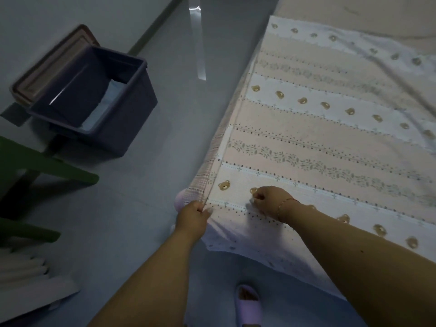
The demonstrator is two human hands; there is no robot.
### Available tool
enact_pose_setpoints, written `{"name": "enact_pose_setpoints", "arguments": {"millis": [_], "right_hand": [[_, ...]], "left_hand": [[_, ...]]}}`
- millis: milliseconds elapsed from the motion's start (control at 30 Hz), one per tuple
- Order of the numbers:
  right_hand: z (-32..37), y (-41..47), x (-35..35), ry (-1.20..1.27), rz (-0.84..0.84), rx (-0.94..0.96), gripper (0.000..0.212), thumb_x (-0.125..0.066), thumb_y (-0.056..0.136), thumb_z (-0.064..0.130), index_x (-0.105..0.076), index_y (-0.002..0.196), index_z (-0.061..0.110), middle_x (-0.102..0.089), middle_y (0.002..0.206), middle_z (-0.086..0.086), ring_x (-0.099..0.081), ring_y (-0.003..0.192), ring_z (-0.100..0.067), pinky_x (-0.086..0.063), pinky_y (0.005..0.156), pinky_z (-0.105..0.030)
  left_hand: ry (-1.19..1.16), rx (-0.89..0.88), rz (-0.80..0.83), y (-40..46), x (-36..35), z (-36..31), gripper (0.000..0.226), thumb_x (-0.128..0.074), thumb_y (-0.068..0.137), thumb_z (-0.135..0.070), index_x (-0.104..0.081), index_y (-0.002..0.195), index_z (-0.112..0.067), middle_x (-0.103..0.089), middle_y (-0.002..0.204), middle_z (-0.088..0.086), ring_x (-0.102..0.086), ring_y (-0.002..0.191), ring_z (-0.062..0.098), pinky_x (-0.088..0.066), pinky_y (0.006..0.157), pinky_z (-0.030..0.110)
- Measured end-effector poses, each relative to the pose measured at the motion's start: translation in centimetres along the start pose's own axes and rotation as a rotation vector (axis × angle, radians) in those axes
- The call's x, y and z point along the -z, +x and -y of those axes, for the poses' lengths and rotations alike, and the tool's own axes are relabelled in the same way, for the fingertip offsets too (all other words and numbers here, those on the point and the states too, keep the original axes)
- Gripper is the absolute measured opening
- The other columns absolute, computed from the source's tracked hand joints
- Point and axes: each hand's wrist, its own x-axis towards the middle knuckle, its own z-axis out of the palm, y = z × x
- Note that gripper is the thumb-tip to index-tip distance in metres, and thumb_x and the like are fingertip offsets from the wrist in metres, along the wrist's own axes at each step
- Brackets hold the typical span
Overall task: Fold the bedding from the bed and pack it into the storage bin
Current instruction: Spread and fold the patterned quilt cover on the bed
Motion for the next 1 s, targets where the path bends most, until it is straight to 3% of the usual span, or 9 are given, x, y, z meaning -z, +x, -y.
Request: {"name": "enact_pose_setpoints", "arguments": {"millis": [167, 267, 367, 467, 567, 667, 767, 867, 1000], "right_hand": [[1.4, 0.3, -0.5, 0.011, -0.036, -0.018, 0.023, -0.047, 0.095, 0.034, -0.058, 0.092, 0.014, -0.063, 0.092, -0.009, -0.054, 0.082, -0.023, -0.042, 0.072, -0.028], [1.3, 0.6, -0.9, 0.025, -0.063, -0.042, 0.025, -0.047, 0.095, 0.031, -0.061, 0.098, 0.011, -0.063, 0.092, -0.009, -0.054, 0.081, -0.023, -0.043, 0.07, -0.028], [1.4, 0.6, -1.6, 0.064, -0.107, -0.077, 0.02, -0.047, 0.095, 0.026, -0.06, 0.095, 0.012, -0.058, 0.086, -0.007, -0.052, 0.08, -0.023, -0.039, 0.069, -0.027], [1.8, 0.6, -2.5, 0.09, -0.121, -0.098, 0.015, -0.045, 0.095, 0.024, -0.053, 0.085, 0.015, -0.056, 0.083, -0.007, -0.051, 0.078, -0.024, -0.039, 0.069, -0.027], [1.6, 0.6, -3.3, 0.137, -0.142, -0.109, 0.021, -0.046, 0.095, 0.026, -0.049, 0.075, 0.018, -0.055, 0.076, -0.006, -0.052, 0.076, -0.025, -0.039, 0.067, -0.027], [1.4, 0.3, -4.2, 0.188, -0.176, -0.128, 0.028, -0.046, 0.094, 0.027, -0.043, 0.067, 0.023, -0.05, 0.067, 0.0, -0.052, 0.073, -0.024, -0.037, 0.064, -0.026], [1.5, -0.3, -5.1, 0.215, -0.196, -0.128, 0.022, -0.046, 0.095, 0.032, -0.055, 0.082, 0.017, -0.061, 0.075, -0.002, -0.058, 0.075, -0.024, -0.047, 0.068, -0.029], [1.6, -1.3, -6.5, 0.291, -0.21, -0.146, 0.026, -0.047, 0.095, 0.034, -0.062, 0.089, 0.013, -0.07, 0.08, -0.006, -0.066, 0.072, -0.02, -0.053, 0.073, -0.031], [2.1, -3.0, -9.0, 0.403, -0.17, -0.184, 0.021, -0.047, 0.093, 0.022, -0.06, 0.077, 0.015, -0.072, 0.078, -0.009, -0.069, 0.07, -0.022, -0.058, 0.075, -0.036]], "left_hand": [[-0.083, 0.059, -0.084, 0.0, 1.7, 3.3, 0.028, -0.061, 0.091, -0.024, -0.051, 0.066, -0.016, -0.06, 0.076, 0.01, -0.055, 0.075, 0.024, -0.037, 0.064, 0.028], [-0.154, 0.016, 0.036, 0.7, 1.1, 3.2, 0.028, -0.062, 0.091, -0.02, -0.051, 0.066, -0.016, -0.055, 0.067, 0.001, -0.052, 0.072, 0.019, -0.038, 0.061, 0.026], [-0.207, 0.032, 0.179, 0.5, 0.6, 3.6, 0.012, -0.068, 0.087, -0.023, -0.06, 0.08, -0.017, -0.062, 0.079, 0.001, -0.057, 0.078, 0.019, -0.043, 0.064, 0.025], [-0.287, 0.066, 0.301, 0.4, -0.2, 4.7, 0.032, -0.071, 0.083, -0.016, -0.065, 0.113, -0.009, -0.067, 0.11, 0.01, -0.061, 0.095, 0.02, -0.047, 0.07, 0.024], [-0.293, 0.106, 0.397, 0.9, -0.7, 4.8, 0.045, -0.074, 0.076, -0.004, -0.062, 0.119, -0.004, -0.066, 0.114, 0.011, -0.06, 0.098, 0.021, -0.049, 0.07, 0.023], [-0.169, 0.056, 0.479, 1.3, -1.2, 5.3, 0.066, -0.082, 0.062, -0.016, -0.06, 0.124, -0.006, -0.064, 0.123, 0.01, -0.06, 0.111, 0.025, -0.051, 0.089, 0.032], [-0.072, -0.054, 0.464, 1.0, -1.9, 5.9, 0.059, -0.074, 0.082, -0.016, -0.05, 0.135, -0.005, -0.056, 0.135, 0.009, -0.052, 0.125, 0.026, -0.044, 0.103, 0.036], [-0.089, -0.057, 0.472, 0.4, -2.1, 7.2, 0.047, -0.07, 0.085, -0.02, -0.057, 0.128, -0.007, -0.063, 0.122, 0.008, -0.058, 0.115, 0.024, -0.048, 0.091, 0.031], [-0.005, -0.088, 0.574, -0.5, -1.3, 8.9, 0.036, -0.076, 0.079, -0.03, -0.07, 0.107, -0.009, -0.07, 0.099, 0.002, -0.065, 0.093, 0.016, -0.051, 0.077, 0.026]]}}
